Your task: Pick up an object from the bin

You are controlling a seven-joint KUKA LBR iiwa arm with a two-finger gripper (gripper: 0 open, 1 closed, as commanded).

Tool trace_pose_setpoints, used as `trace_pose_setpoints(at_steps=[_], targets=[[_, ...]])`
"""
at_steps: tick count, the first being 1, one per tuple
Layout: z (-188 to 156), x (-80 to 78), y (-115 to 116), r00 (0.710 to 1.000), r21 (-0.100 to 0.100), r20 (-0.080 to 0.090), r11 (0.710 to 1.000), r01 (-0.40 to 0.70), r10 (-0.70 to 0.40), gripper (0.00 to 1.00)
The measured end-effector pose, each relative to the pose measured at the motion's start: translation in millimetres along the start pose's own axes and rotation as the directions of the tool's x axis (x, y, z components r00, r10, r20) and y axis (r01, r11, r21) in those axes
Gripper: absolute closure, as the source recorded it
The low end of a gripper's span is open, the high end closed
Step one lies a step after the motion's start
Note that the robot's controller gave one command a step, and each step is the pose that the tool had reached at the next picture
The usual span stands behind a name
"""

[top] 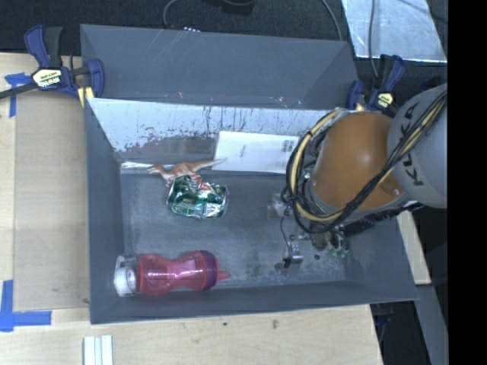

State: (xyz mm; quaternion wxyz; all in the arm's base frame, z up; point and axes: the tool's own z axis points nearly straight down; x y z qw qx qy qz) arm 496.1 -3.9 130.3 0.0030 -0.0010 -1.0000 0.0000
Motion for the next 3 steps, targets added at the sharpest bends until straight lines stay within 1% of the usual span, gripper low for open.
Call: trace_pose_setpoints(at_steps=[1,2,3], targets=[[-4.2,-2.0,0.0,1.0,0.0,0.009,1.0,0.0,0.0,1.0],[-4.2,-2.0,-0.1,1.0,0.0,0.009,1.0,0.0,0.0,1.0],[-20.8,-4.2,-15.1,0.997,-0.002,0.006,0.997,-0.074,0.074,1.0]])
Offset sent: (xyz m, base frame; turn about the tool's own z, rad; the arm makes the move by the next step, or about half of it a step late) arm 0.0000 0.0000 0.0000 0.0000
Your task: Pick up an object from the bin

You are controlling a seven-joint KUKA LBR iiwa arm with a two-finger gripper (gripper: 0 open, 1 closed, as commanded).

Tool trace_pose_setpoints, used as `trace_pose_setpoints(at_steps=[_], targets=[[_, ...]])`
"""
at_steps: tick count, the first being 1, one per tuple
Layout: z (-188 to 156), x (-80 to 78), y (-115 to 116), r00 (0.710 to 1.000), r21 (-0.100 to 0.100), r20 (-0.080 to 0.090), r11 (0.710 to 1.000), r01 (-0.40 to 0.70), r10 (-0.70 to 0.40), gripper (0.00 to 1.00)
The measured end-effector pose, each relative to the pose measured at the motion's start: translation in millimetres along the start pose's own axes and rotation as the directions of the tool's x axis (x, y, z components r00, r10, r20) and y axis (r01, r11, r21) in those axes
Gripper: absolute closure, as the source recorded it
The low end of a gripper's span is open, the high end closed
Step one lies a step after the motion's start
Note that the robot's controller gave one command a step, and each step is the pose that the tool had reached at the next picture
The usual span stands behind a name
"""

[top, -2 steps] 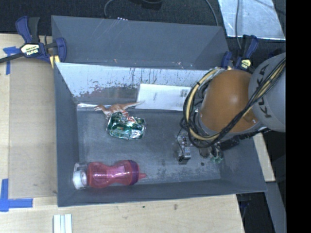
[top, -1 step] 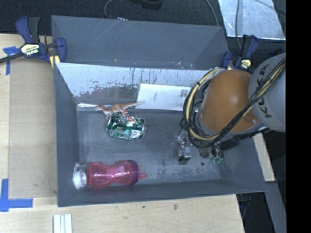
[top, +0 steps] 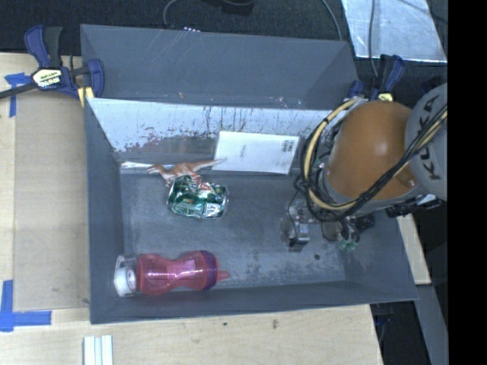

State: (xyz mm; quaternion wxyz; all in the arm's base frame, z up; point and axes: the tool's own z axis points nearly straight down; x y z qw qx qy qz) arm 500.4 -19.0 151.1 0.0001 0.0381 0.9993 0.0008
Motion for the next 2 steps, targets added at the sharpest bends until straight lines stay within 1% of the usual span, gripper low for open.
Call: trace_pose_setpoints(at_steps=[1,2], targets=[[-28.1,-28.8,5.5,0.999,0.003,0.003,0.999,-0.036,0.036,1.0],[-70.9,-29.0,-5.1,1.0,0.0,0.002,1.0,0.021,-0.021,1.0]])
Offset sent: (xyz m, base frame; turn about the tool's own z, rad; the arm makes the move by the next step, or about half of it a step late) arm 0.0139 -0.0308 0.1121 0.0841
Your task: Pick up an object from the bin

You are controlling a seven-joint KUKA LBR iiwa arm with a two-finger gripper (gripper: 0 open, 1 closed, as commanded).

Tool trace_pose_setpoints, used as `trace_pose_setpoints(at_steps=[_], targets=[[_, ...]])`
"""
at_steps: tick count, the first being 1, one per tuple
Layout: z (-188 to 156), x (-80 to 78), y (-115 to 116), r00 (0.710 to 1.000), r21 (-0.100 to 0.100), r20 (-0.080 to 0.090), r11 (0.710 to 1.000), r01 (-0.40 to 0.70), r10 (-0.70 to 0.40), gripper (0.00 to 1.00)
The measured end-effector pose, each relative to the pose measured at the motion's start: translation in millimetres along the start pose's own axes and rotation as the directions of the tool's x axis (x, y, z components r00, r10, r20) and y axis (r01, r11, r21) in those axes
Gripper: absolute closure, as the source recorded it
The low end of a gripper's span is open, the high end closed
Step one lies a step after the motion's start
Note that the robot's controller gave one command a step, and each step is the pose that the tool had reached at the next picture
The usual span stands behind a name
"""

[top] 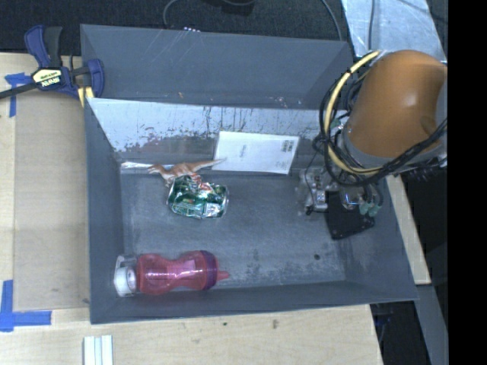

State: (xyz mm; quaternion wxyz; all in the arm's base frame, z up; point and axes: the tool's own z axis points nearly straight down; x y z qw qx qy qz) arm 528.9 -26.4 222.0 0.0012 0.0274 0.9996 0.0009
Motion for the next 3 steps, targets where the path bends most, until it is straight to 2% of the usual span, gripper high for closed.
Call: trace_pose_setpoints(at_steps=[1,2,3], targets=[[-16.2,13.2,5.5,0.995,0.002,0.009,0.995,-0.101,0.101,1.0],[6.2,-3.5,22.2,0.999,0.001,0.006,0.999,0.046,-0.046,1.0],[15.4,-2.3,29.5,0.989,0.0,0.008,0.989,-0.145,0.145,1.0]])
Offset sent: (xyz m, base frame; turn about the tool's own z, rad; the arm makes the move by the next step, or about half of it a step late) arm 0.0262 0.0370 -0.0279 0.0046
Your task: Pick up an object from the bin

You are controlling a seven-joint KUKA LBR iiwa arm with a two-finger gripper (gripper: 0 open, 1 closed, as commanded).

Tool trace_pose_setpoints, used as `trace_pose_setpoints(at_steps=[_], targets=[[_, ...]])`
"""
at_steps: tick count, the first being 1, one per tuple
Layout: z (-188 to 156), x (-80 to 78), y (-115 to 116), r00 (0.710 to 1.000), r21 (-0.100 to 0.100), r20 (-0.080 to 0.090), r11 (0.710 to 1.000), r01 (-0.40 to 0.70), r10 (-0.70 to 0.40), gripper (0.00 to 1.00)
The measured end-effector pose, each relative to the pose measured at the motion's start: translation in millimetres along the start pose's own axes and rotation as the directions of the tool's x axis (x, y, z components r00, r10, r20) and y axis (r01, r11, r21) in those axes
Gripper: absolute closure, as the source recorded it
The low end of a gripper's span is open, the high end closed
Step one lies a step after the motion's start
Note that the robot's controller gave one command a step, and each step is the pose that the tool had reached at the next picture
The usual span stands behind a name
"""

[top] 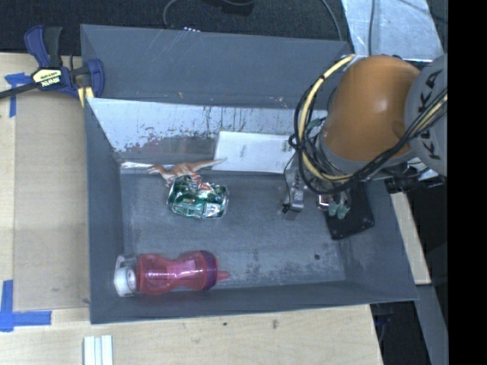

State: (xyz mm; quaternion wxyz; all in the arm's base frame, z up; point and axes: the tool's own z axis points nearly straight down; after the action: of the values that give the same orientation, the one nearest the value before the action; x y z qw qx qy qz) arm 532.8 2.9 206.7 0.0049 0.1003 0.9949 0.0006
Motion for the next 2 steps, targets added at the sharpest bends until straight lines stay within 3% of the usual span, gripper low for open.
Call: trace_pose_setpoints(at_steps=[1,2], targets=[[10.4,-1.1,5.4,0.986,0.0,-0.002,0.986,-0.167,0.167,1.0],[21.3,-21.9,23.3,0.998,0.0,0.003,0.998,0.059,-0.059,1.0]])
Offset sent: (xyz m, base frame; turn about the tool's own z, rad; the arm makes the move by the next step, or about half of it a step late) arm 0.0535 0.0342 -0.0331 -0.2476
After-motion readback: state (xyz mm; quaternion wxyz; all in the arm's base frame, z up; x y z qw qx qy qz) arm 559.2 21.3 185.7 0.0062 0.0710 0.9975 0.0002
